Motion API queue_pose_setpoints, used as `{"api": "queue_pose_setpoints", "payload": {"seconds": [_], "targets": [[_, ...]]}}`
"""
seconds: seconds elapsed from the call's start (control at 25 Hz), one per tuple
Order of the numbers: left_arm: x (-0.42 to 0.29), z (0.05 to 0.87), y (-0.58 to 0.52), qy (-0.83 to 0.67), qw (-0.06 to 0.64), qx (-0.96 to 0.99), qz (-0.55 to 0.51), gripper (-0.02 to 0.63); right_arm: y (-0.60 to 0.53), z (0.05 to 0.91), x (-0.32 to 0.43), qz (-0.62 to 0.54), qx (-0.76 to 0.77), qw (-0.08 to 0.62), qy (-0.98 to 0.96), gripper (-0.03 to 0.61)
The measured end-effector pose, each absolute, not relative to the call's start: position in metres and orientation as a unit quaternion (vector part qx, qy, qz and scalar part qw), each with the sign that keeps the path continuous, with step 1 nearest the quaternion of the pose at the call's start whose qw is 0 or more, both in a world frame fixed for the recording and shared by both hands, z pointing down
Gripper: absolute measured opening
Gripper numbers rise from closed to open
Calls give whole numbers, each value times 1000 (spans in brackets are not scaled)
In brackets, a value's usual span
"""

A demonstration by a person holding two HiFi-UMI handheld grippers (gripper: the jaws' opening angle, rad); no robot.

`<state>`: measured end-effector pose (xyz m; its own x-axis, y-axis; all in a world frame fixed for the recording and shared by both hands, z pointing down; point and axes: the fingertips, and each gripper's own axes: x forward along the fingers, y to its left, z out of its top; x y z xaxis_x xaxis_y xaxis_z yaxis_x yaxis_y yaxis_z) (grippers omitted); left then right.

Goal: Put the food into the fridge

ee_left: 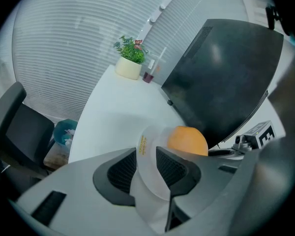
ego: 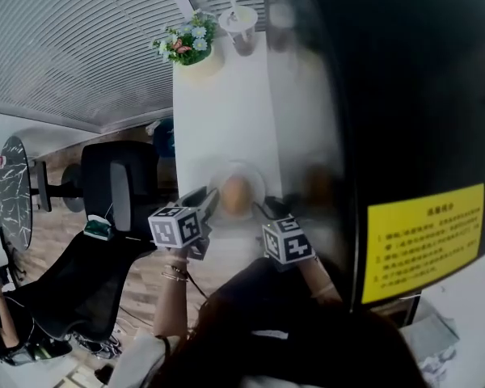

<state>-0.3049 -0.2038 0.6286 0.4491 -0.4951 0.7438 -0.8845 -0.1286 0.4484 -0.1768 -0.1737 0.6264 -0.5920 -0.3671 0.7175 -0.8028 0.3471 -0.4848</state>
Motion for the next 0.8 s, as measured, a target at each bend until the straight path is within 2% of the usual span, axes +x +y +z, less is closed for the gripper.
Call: {"api": "queue_pose_setpoints", "payload": {"seconds": [0.16, 0.4, 0.52, 0.8], "targets": [[-306, 630, -203, -481, 455, 717, 217, 103, -177, 627, -174, 467, 384, 232, -762, 107], [-306, 630, -201, -485, 462, 709, 220, 95, -178, 628, -172, 481, 391, 230, -750, 106], [-309, 632, -195, -487, 463, 704, 229, 67, -179, 629, -169, 478, 400, 235, -746, 63], [-310, 626, -192, -496, 478, 698, 194, 54, -179, 630, -167, 461, 407, 242, -750, 58]]}}
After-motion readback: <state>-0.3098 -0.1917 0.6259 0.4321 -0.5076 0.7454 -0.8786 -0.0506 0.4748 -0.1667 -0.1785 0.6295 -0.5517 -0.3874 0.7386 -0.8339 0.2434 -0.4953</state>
